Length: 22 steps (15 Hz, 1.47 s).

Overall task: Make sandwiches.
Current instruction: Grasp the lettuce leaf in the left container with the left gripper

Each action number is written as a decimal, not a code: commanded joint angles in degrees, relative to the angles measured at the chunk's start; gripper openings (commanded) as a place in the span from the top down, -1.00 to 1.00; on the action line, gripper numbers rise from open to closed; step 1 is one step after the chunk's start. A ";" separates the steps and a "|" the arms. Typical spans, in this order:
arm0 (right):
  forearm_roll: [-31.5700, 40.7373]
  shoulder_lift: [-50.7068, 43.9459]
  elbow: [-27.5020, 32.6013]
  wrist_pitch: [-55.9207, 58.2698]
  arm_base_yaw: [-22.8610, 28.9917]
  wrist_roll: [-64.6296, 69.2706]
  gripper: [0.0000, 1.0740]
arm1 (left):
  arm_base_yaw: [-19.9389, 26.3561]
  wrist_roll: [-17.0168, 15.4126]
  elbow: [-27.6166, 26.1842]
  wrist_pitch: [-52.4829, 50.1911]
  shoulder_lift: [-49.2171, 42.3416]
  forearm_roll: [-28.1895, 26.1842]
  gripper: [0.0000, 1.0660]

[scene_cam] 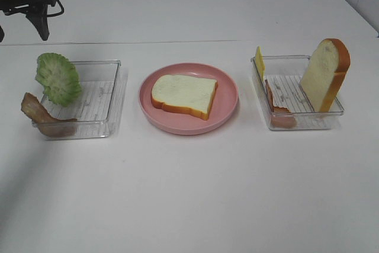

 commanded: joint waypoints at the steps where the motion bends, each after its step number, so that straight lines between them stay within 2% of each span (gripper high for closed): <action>1: 0.11 -0.69 0.11 -0.69 -0.17 -0.06 -0.44 | -0.11 -0.11 0.52 2.75 2.86 -0.69 -0.42; 3: 0.11 -0.69 0.11 -0.69 -0.17 -0.06 -0.44 | -0.63 -0.11 0.46 2.29 4.87 -0.86 -0.34; 8: 0.17 -0.69 0.11 -0.69 -0.17 -0.06 -0.44 | -1.26 0.29 0.34 -0.52 8.08 -0.97 -0.32; 12: 0.17 -0.69 0.11 -0.69 -0.17 -0.06 -0.44 | -1.26 1.43 0.34 -2.58 9.00 -1.26 -0.09; 16: 0.17 -0.69 0.11 -0.69 -0.17 -0.06 -0.44 | -1.26 1.43 0.34 -4.35 9.40 -1.66 0.18; 22: 0.17 -0.69 0.11 -0.69 -0.17 -0.06 -0.44 | -1.26 1.55 0.34 -6.25 9.74 -3.50 0.84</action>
